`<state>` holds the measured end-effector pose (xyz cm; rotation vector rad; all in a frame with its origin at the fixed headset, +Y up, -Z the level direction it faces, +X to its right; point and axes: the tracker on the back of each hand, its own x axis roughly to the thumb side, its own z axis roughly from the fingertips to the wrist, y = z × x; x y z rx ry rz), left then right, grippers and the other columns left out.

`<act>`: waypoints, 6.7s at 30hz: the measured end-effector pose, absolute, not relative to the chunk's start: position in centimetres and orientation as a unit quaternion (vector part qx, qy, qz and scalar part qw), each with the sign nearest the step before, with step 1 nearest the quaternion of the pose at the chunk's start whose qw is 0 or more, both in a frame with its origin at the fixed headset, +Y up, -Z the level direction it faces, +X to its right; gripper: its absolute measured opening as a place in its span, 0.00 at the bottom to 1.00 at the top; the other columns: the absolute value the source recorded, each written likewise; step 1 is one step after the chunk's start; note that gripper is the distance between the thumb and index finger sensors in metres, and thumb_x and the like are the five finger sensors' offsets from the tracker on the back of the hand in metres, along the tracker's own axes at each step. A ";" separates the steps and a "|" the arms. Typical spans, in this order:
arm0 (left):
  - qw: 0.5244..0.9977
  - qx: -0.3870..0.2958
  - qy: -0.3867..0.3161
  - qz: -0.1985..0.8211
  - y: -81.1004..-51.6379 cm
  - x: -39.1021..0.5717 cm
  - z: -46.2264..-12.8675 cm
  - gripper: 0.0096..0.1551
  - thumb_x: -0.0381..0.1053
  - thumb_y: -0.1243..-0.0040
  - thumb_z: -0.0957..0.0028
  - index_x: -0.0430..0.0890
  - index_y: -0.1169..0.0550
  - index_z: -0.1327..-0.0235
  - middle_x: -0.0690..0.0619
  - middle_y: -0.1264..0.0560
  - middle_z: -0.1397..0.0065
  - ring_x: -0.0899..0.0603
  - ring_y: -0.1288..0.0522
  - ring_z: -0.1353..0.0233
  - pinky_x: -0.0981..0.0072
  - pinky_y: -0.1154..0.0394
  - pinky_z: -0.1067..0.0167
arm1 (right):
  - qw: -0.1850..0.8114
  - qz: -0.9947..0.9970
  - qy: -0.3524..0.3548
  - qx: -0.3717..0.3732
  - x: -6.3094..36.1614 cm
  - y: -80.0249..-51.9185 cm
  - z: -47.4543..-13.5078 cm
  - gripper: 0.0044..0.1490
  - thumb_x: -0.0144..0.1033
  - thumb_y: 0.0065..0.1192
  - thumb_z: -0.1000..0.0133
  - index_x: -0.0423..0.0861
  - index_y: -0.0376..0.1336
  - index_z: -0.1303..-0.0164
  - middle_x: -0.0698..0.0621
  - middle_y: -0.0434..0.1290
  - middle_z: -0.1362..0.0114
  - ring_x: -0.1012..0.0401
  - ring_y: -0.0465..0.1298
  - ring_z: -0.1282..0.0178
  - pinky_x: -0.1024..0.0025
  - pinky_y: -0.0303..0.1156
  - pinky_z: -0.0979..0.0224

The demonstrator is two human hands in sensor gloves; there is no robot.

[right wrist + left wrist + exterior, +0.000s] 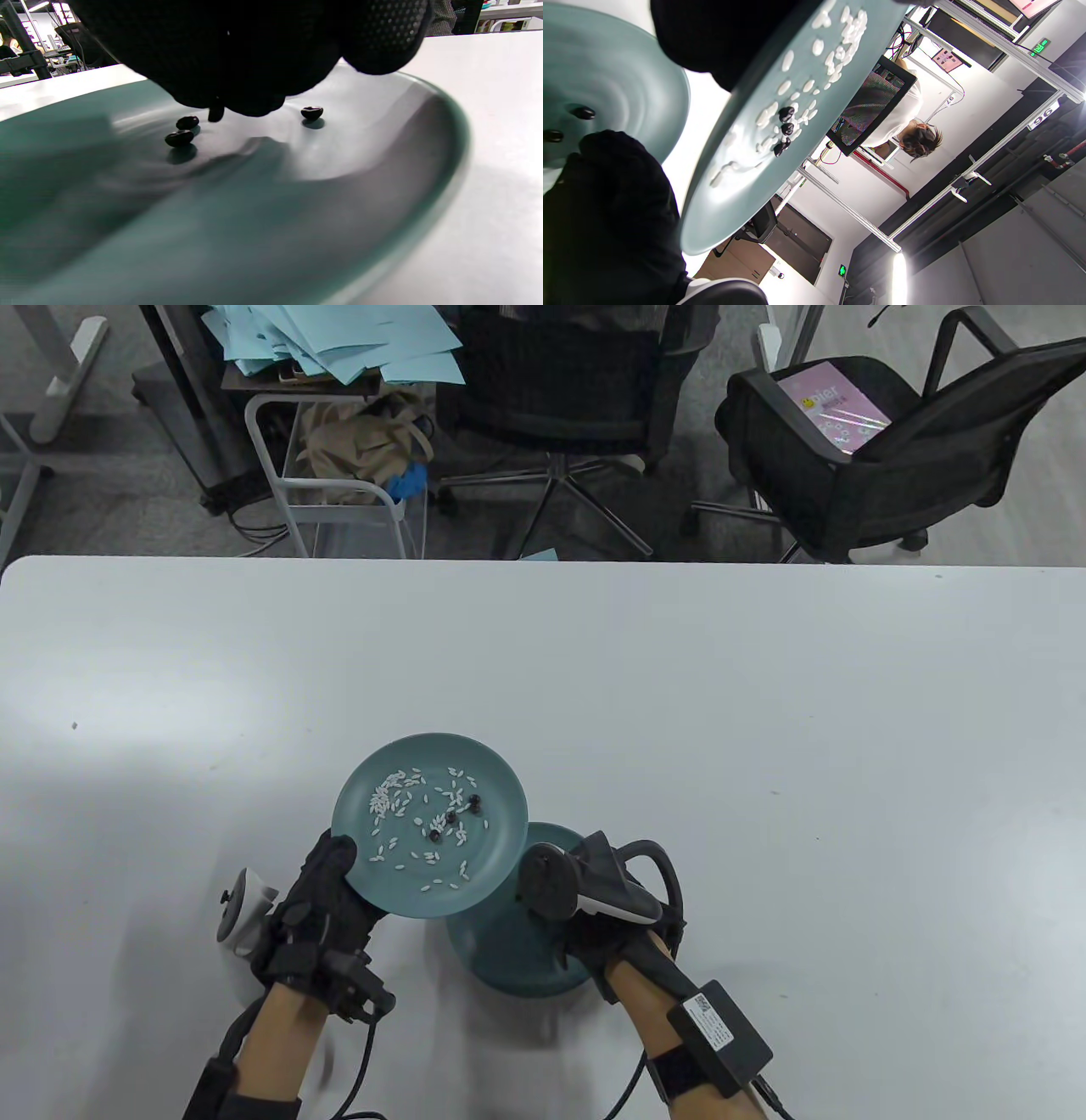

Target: Pick coffee beans with hand pinch into plate

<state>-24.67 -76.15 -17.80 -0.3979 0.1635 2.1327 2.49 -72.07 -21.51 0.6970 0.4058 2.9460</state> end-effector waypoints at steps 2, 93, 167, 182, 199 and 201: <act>0.465 -0.162 0.066 0.868 -76.2 -24.7 -17.8 0.34 0.59 0.55 0.46 0.51 0.46 0.28 0.47 0.32 0.32 0.38 0.24 0.39 0.53 0.23 0.44 | 0.042 0.964 0.132 0.226 2.5 -72.0 -21.5 0.22 0.40 0.70 0.47 0.51 0.69 0.43 0.46 0.78 0.40 0.55 0.77 0.52 0.46 0.70 0.37; 0.506 -0.193 0.058 0.838 -76.7 -22.7 -17.6 0.34 0.58 0.52 0.47 0.46 0.42 0.30 0.43 0.28 0.36 0.36 0.21 0.45 0.53 0.21 0.50 | -0.017 0.961 0.025 0.274 -1.4 -63.7 -21.1 0.23 0.41 0.75 0.49 0.50 0.72 0.45 0.46 0.81 0.41 0.55 0.78 0.53 0.43 0.68 0.34; 0.487 -0.175 0.066 0.853 -76.3 -23.9 -17.8 0.34 0.60 0.55 0.46 0.49 0.44 0.29 0.46 0.30 0.33 0.37 0.22 0.42 0.53 0.22 0.47 | 0.149 0.948 -0.096 0.266 3.1 -59.6 -18.9 0.24 0.43 0.71 0.49 0.52 0.70 0.44 0.47 0.80 0.42 0.56 0.77 0.54 0.43 0.68 0.34; 0.473 -0.149 0.081 0.865 -76.2 -25.0 -17.8 0.34 0.61 0.55 0.47 0.51 0.44 0.29 0.47 0.31 0.33 0.39 0.23 0.41 0.54 0.22 0.46 | 0.115 0.963 -0.047 0.239 4.4 -62.2 -19.6 0.23 0.43 0.71 0.50 0.52 0.71 0.45 0.48 0.80 0.43 0.56 0.77 0.55 0.44 0.69 0.35; 0.466 -0.144 0.084 0.869 -76.1 -25.3 -17.8 0.34 0.62 0.55 0.47 0.52 0.44 0.29 0.47 0.31 0.33 0.39 0.23 0.41 0.55 0.22 0.46 | 0.086 0.958 0.019 0.275 3.2 -67.4 -20.8 0.23 0.43 0.71 0.49 0.52 0.70 0.44 0.48 0.79 0.42 0.56 0.77 0.54 0.44 0.69 0.34; 0.466 -0.143 0.083 0.869 -76.1 -25.3 -17.8 0.34 0.62 0.55 0.47 0.52 0.44 0.29 0.47 0.31 0.33 0.39 0.23 0.41 0.55 0.22 0.46 | 0.090 0.955 0.002 0.283 2.9 -67.7 -20.7 0.22 0.42 0.70 0.49 0.52 0.70 0.45 0.48 0.80 0.43 0.56 0.77 0.54 0.44 0.69 0.34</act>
